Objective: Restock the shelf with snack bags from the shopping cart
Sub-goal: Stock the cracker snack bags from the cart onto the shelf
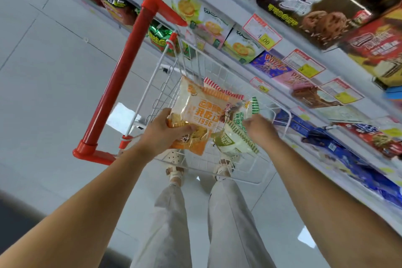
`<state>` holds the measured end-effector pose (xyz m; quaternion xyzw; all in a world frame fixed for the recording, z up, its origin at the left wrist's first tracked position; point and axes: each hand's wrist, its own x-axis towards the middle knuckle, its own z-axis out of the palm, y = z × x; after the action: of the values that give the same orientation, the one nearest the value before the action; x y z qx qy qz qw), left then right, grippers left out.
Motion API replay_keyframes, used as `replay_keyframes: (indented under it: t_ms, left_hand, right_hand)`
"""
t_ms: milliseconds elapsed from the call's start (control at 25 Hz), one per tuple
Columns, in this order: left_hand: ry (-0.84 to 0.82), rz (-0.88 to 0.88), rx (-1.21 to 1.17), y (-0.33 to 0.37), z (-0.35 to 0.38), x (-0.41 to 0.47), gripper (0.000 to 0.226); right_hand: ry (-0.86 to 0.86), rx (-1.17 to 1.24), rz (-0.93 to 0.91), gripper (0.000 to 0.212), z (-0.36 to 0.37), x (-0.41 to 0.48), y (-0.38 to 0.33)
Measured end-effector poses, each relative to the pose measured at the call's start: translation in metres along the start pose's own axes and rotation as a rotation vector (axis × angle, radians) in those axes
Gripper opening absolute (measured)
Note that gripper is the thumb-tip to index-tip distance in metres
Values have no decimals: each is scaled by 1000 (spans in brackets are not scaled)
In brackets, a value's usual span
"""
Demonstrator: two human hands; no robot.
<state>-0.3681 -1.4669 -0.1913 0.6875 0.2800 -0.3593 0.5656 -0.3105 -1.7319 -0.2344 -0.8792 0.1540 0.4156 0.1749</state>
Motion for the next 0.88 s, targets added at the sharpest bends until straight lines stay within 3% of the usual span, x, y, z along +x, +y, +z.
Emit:
replay_keyframes:
  t_ms: [120,240,360,520,600,760,880]
  left_hand:
    - [12,-68,-13,-12,-1,5,63]
    - [-11,-102,-125,-11,0,-1,47]
    - [2,-92,-182,-3,-5,-14,37]
    - [-26,-63,-266,27,-20,-46,52]
    - [-35,13,-240,54,-26,-71,40]
    - [16,245,-170,111,-33,-122,42]
    - [-6,464,-153,163,-28,-160,58]
  right_hand:
    - [-29,-376,54,61,60,-8,31]
    - [98,-372,-1,58,78,-12,27]
    - [51,-139,-6,45,51,-20,19]
    - [80,306,13,43,-37,-80,12]
    - [178,453,3,49,-88,-129,3]
    - [255,722,-135,77,-172,-240,-26]
    - [159,994,-197,63,-208,-304,-47]
